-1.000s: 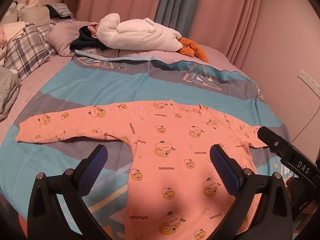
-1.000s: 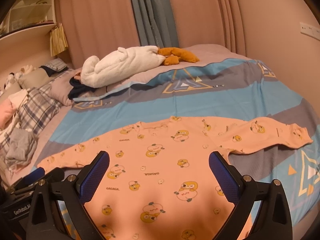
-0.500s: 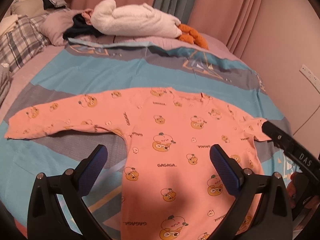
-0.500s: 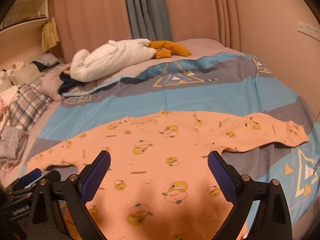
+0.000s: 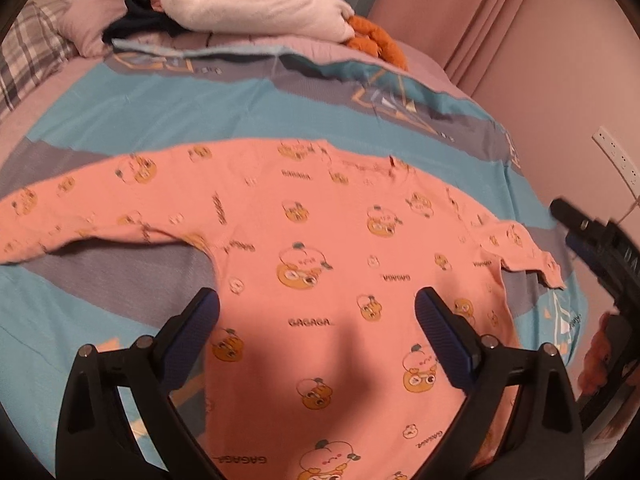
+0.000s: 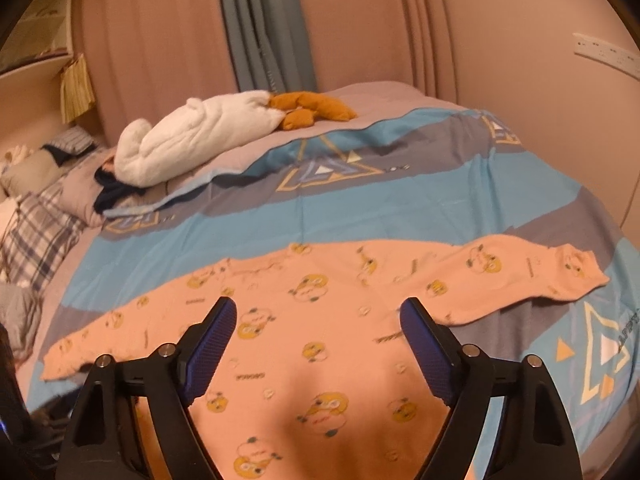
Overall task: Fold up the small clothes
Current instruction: 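Grasp the sleeve cuff of the peach sleepsuit with the right gripper, then lift the sleeve and fold it across the sleepsuit body, then release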
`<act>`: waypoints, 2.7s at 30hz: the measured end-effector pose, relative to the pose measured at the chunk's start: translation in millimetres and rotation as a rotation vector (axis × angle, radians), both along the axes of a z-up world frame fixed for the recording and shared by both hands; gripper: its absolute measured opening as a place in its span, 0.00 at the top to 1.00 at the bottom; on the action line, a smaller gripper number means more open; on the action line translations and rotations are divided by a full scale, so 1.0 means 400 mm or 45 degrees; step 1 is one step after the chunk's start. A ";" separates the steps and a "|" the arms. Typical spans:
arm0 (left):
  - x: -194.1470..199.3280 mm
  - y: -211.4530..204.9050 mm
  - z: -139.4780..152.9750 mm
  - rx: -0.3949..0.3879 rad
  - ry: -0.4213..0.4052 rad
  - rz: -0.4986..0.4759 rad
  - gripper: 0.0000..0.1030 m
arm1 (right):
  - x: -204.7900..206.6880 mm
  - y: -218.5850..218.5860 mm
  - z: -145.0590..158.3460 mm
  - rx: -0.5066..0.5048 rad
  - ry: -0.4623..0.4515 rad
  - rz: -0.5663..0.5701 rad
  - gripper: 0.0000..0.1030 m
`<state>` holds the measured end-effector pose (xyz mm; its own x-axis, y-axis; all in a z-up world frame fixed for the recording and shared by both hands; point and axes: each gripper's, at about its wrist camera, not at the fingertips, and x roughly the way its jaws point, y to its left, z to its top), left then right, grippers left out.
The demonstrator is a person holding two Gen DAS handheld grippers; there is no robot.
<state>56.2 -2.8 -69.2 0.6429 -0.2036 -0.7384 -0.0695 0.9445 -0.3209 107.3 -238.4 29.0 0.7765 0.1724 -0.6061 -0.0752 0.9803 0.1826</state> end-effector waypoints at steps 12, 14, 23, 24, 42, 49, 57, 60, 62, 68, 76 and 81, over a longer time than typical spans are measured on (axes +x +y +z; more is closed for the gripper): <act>-0.006 -0.018 -0.045 -0.044 0.097 -0.083 0.18 | 0.095 -0.368 0.069 0.432 0.042 -0.097 0.31; -0.005 -0.020 -0.058 -0.049 0.126 -0.083 0.21 | 0.109 -0.456 0.056 0.399 0.072 -0.252 0.31; 0.004 -0.024 -0.080 -0.043 0.177 -0.066 0.23 | 0.168 -0.711 -0.179 0.332 0.402 -0.782 0.51; 0.006 -0.023 -0.082 -0.040 0.181 -0.061 0.23 | 0.169 -0.725 -0.205 0.356 0.433 -0.809 0.52; 0.006 0.086 0.001 -0.036 0.164 0.030 0.23 | 0.191 -0.797 -0.117 0.292 0.168 -0.822 0.94; 0.006 0.169 0.053 -0.078 0.126 0.100 0.23 | 0.220 -0.596 0.100 0.069 -0.019 -0.638 0.94; -0.020 0.219 0.107 -0.051 0.077 0.130 0.23 | 0.223 -0.304 0.206 0.004 -0.150 -0.295 0.94; -0.024 0.232 0.123 -0.076 0.064 0.141 0.23 | 0.216 -0.215 0.209 0.029 -0.149 -0.159 0.94; -0.028 0.236 0.139 -0.076 0.044 0.138 0.23 | 0.207 -0.154 0.205 0.043 -0.143 -0.073 0.94; -0.020 0.246 0.161 -0.079 0.020 0.143 0.23 | 0.193 0.022 0.153 0.113 -0.078 0.179 0.94; -0.003 0.251 0.155 -0.081 -0.038 0.183 0.23 | 0.189 0.227 0.020 0.119 0.084 0.406 0.94; 0.001 0.262 0.141 -0.106 -0.047 0.212 0.23 | 0.171 0.319 -0.048 0.094 0.192 0.482 0.94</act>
<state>56.5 102.2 -12.8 0.6992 -0.1514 -0.6987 -0.2098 0.8908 -0.4030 175.7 -110.8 9.6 0.5534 0.4763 -0.6832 -0.3951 0.8723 0.2881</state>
